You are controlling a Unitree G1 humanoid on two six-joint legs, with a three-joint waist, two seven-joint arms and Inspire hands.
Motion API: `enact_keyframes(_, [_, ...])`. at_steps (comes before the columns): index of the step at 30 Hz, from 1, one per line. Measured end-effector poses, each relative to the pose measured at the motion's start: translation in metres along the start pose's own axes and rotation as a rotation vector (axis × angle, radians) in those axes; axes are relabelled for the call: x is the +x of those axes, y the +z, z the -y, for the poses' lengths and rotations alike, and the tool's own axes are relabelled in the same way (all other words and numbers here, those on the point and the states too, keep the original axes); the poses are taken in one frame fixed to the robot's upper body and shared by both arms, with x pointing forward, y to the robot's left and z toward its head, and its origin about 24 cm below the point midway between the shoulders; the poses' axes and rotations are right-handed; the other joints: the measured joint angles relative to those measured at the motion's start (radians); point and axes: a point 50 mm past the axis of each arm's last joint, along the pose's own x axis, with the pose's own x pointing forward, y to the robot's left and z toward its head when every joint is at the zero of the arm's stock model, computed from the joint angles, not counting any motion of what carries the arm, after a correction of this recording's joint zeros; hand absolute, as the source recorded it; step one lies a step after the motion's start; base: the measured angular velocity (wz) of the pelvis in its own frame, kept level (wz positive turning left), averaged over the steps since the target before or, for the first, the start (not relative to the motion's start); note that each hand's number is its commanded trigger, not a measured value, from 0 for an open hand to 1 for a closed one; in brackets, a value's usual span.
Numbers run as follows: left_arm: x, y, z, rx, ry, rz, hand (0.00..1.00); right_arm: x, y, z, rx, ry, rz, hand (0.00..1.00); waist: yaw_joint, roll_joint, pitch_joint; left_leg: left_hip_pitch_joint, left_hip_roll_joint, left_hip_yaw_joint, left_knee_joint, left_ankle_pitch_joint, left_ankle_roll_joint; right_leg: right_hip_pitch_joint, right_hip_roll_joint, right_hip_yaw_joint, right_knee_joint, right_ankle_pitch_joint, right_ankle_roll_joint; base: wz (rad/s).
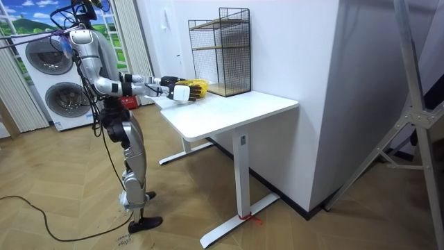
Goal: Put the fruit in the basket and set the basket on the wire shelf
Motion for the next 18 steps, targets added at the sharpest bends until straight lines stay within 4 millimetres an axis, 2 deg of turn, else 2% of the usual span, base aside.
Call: enact_keyframes(18, [0.0018,0.0055,0.0073,0.009,-0.014,0.031,0.0,0.0025,0.0032,0.002,0.004,-0.037,0.011,0.0,0.014,0.0,-0.0006,0.004,0.0,0.0,0.001,0.0,0.0,0.003,0.0,0.001,0.002,0.0,0.0,0.0])
